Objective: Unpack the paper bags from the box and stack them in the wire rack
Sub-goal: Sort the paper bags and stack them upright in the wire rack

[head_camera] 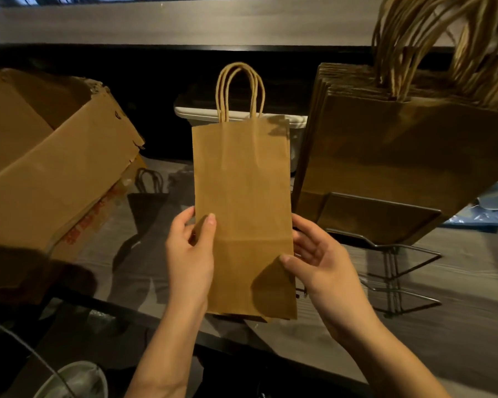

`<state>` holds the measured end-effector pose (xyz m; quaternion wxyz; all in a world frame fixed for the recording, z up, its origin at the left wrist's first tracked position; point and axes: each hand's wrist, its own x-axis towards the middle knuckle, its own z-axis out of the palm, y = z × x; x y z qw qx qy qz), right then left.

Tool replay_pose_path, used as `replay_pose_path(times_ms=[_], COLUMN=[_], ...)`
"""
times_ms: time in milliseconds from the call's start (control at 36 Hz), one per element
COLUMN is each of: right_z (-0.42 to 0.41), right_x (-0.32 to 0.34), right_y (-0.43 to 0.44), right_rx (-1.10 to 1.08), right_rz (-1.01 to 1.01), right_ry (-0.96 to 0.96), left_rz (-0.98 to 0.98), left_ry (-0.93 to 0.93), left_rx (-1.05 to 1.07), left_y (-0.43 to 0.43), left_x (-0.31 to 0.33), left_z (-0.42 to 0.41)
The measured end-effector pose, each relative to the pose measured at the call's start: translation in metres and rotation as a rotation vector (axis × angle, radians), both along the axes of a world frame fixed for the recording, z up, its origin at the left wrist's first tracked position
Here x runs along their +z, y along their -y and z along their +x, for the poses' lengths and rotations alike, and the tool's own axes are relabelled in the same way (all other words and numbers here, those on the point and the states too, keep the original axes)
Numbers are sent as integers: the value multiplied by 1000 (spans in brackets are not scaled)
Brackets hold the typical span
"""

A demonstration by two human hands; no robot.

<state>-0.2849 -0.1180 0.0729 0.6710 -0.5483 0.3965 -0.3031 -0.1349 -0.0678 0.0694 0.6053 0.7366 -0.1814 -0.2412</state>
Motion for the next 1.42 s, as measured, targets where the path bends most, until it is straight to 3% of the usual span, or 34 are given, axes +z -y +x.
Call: replay_pose_path(times_ms=[278, 639, 944, 1278, 1417], right_z=[-17, -50, -72, -83, -87], right_x=[13, 21, 33, 33, 8], right_y=[5, 30, 55, 81, 89], right_rx=[35, -186, -452, -620, -662], right_rz=[-152, -360, -591, -593, -556], right_ry=[39, 40, -30, 3, -126], left_rz=[-110, -336, -366, -399, -265], left_ry=[-73, -202, -1, -42, 7], left_rx=[-1, -201, -467, -585, -657], left_y=[8, 27, 75, 108, 114], left_x=[7, 16, 41, 51, 27], left_z=[-10, -45, -71, -83, -83])
